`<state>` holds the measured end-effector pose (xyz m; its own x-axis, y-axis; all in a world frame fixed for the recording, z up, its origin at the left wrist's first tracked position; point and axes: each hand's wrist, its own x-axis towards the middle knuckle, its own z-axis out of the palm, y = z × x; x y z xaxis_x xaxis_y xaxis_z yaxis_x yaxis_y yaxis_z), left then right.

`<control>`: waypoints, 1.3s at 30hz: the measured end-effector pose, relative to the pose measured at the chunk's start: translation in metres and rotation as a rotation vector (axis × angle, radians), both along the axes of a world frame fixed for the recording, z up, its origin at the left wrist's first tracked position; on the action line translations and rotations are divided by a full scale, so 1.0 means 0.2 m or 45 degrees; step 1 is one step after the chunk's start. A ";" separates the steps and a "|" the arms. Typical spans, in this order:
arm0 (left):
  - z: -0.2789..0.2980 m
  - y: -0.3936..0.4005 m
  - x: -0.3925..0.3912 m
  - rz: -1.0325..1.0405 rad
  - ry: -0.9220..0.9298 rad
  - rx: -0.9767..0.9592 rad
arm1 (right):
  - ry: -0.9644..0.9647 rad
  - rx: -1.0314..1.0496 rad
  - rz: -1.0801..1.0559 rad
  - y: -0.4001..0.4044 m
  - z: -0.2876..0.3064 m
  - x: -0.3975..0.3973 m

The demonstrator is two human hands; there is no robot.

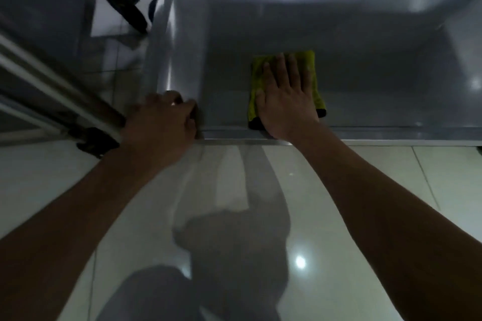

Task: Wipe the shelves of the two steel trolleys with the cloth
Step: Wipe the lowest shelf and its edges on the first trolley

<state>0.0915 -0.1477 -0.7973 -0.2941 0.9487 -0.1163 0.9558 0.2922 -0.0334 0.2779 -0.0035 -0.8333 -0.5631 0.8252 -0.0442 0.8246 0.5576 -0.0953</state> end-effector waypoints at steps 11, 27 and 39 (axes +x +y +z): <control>-0.07 -0.06 -0.03 0.029 -0.069 -0.030 | 0.022 -0.095 0.368 -0.05 0.00 -0.67; -0.03 0.13 0.15 -0.075 -0.075 0.083 | 0.088 -0.025 0.187 0.13 -0.02 -0.20; -0.15 0.47 0.51 -0.177 -0.090 0.105 | -0.047 0.110 -0.182 0.45 -0.02 0.72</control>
